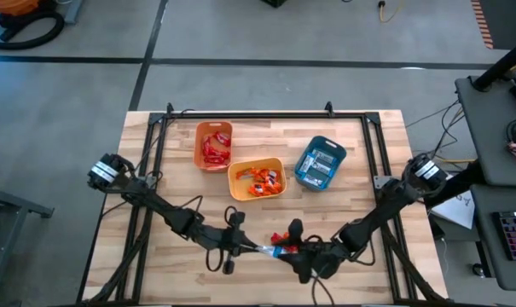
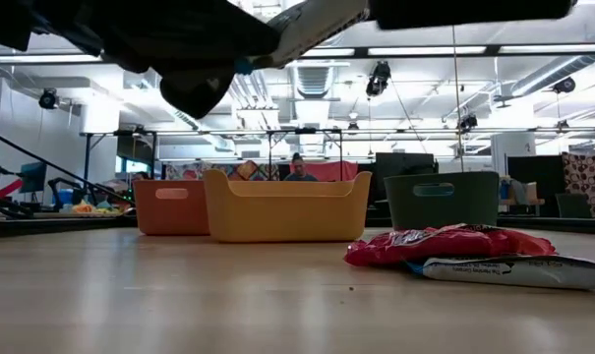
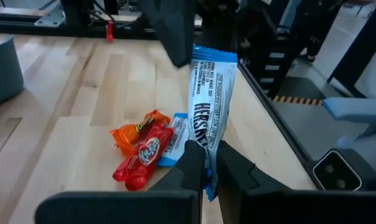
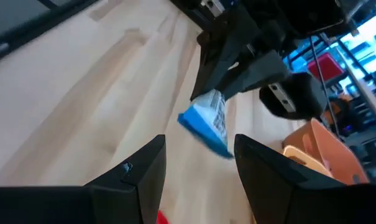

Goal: Sort candy
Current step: Put the white chocolate into the blue bin

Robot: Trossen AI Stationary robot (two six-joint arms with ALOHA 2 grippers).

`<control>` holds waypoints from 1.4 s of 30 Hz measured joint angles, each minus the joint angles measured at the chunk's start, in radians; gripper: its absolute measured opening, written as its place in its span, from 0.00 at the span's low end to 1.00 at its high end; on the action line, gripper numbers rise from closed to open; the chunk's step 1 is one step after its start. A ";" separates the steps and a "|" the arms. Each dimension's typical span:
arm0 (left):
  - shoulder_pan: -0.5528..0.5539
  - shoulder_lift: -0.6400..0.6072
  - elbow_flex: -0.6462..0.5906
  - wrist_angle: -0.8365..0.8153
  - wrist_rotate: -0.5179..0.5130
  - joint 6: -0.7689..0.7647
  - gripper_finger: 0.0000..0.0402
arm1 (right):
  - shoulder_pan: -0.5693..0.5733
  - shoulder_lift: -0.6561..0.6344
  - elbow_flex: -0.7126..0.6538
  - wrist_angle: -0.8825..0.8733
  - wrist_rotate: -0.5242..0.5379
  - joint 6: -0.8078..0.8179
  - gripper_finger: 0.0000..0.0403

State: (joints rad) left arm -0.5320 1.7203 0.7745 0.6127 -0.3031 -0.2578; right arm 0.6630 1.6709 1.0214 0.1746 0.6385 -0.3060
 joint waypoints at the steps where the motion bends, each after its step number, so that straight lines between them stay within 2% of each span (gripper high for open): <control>1: 0.000 0.001 -0.002 0.009 0.000 -0.008 0.01 | -0.008 0.010 0.011 -0.003 -0.001 -0.014 0.45; 7: 0.000 0.020 -0.005 0.008 0.002 -0.022 0.00 | -0.035 0.059 0.065 -0.008 -0.041 -0.095 0.45; 11: 0.000 0.022 -0.008 0.007 0.000 -0.022 0.00 | -0.037 0.059 0.074 -0.008 -0.047 -0.108 0.41; 14: 0.000 0.022 -0.008 0.008 -0.001 -0.022 0.00 | -0.037 0.059 0.076 -0.018 -0.048 -0.111 0.33; 19: 0.000 0.022 -0.005 0.006 -0.001 -0.023 0.03 | -0.040 0.059 0.083 -0.049 -0.071 -0.115 0.12; 21: 0.000 0.022 -0.005 0.006 0.000 -0.023 0.04 | -0.040 0.059 0.082 -0.055 -0.070 -0.121 0.07; 29: 0.003 0.020 -0.004 0.005 -0.014 -0.066 0.14 | -0.040 0.057 0.096 -0.087 -0.071 -0.115 0.07; 33: 0.006 0.003 -0.003 -0.038 -0.017 -0.066 0.24 | -0.042 0.046 0.145 -0.232 -0.071 -0.067 0.07; 37: 0.011 -0.040 -0.003 -0.172 -0.018 -0.059 0.32 | -0.048 0.021 0.206 -0.426 -0.062 0.010 0.07; 42: 0.015 -0.140 -0.003 -0.370 -0.028 -0.058 0.38 | -0.122 -0.040 0.296 -0.777 0.000 0.198 0.07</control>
State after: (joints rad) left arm -0.5171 1.5803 0.7719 0.2431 -0.3313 -0.3159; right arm 0.5408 1.6307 1.3172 -0.6019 0.6385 -0.1077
